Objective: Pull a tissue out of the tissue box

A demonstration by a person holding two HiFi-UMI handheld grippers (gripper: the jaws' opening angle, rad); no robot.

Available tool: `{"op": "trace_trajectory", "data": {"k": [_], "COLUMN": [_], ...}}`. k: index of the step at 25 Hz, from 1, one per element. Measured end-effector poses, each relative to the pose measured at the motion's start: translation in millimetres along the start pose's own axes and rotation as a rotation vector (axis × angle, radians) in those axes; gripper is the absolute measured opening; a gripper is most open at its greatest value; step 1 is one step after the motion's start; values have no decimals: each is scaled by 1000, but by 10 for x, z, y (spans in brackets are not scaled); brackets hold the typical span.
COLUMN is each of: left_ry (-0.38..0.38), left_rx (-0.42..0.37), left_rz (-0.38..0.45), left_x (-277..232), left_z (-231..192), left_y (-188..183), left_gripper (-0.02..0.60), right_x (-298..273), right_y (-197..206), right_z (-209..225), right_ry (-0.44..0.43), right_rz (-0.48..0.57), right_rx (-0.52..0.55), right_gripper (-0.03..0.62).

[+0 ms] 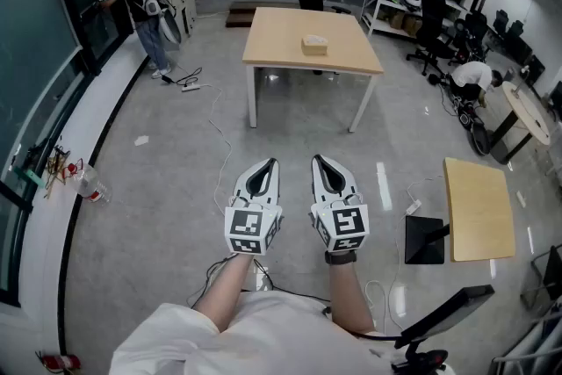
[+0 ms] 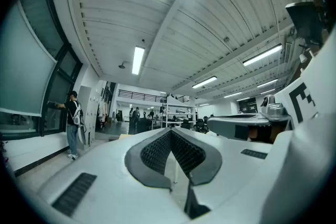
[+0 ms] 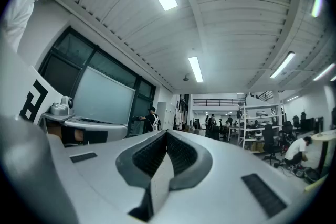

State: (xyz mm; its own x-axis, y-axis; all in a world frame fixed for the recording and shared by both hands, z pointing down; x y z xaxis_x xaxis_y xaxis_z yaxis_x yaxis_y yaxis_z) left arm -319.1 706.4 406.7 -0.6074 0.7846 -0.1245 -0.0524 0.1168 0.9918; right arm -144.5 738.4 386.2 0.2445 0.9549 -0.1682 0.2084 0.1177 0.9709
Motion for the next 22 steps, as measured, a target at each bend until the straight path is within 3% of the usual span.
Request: {"op": "trace_trajectory", "data": {"k": [9,14,22], "left_ry": [-2,22,13], "left_rx": [21,-10,-5], "left_rz": [-35,-98,-131], "left_x": [-6,50,-102], "left_z": [603,977,1064], "left_y": [156,316,381], "left_gripper": [-8,-8,-8], "right_x": [412,614,609], "right_y": [321,564,708], "right_z": [350,483,567], "right_ry": [-34,-34,-71], "right_rz": [-52,-85,-104], "right_rx": [-100,-146,-160], "right_gripper": [2,2,2]}}
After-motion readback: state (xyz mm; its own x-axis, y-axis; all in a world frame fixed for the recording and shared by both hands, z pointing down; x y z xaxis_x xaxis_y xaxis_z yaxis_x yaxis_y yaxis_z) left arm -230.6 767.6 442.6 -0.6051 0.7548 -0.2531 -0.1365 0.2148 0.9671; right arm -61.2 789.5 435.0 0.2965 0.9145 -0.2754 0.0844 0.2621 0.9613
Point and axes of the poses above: the fingertips, and each gripper's own axes: x backward along the fingers, z to its right, y out of its underside, the point moved 10 cm from there along x, backward along the fingers, and after that the axes turned 14 degrees about -z, right-handed, at the moved point
